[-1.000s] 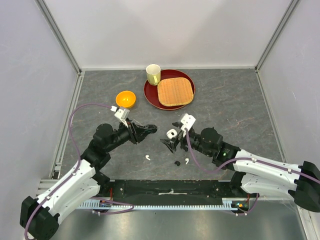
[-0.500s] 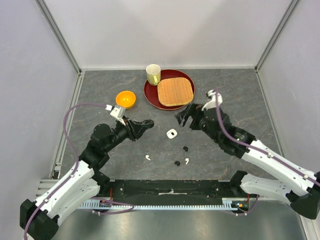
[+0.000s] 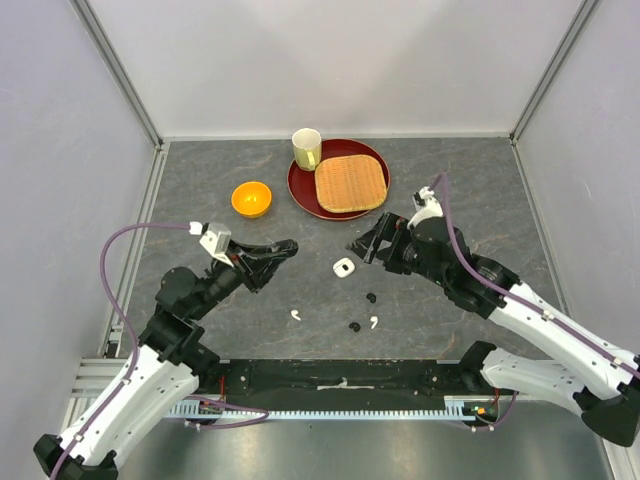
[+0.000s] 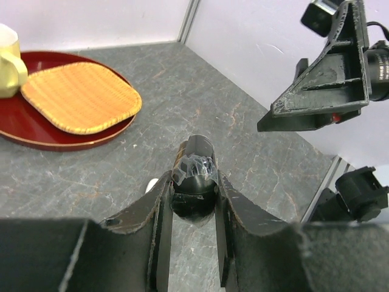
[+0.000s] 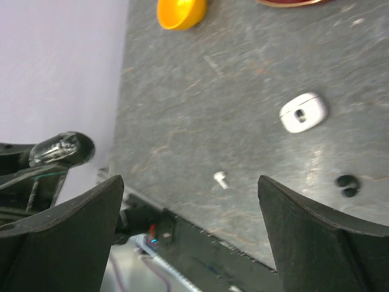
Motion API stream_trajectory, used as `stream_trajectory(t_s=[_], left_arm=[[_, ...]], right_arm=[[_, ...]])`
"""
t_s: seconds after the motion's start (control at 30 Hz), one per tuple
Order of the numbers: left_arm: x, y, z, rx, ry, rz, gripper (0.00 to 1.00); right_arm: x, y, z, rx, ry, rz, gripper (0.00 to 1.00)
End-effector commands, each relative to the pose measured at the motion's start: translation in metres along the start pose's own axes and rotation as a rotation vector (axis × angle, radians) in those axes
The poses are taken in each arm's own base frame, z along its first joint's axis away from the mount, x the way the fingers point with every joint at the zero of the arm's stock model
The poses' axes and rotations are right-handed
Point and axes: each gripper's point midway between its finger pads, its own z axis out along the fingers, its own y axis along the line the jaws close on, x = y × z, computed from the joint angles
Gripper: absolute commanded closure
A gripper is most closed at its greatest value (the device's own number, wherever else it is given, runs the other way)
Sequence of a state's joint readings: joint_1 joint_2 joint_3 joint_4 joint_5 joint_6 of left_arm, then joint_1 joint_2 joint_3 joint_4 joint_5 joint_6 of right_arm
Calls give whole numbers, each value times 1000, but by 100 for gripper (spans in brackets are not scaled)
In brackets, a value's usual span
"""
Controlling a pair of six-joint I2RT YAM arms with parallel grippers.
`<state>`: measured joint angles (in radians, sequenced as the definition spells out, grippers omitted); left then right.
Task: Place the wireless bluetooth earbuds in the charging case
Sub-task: Pick up the charging case at the center of the board.
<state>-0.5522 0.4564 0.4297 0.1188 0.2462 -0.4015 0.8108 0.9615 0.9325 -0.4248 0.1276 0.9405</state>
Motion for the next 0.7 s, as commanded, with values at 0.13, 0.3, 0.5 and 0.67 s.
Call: stream_trajectory(t_s=[0.13,0.3,0.5,0.67], left_arm=[[-33,-30,-22,142,-106,282,98],[-26,-30,-20,171,-138,282,98],[-23,-35,-13,210,-127,263,98],[-20,-33,-10,218,-163,248,98]], right_arm=[[16,87,-28,-435,177,291,2],[35,107,-13,-547,320,392,2],[36,123,-2,-633,365,467,2],[46,119,19,-610,421,555,2]])
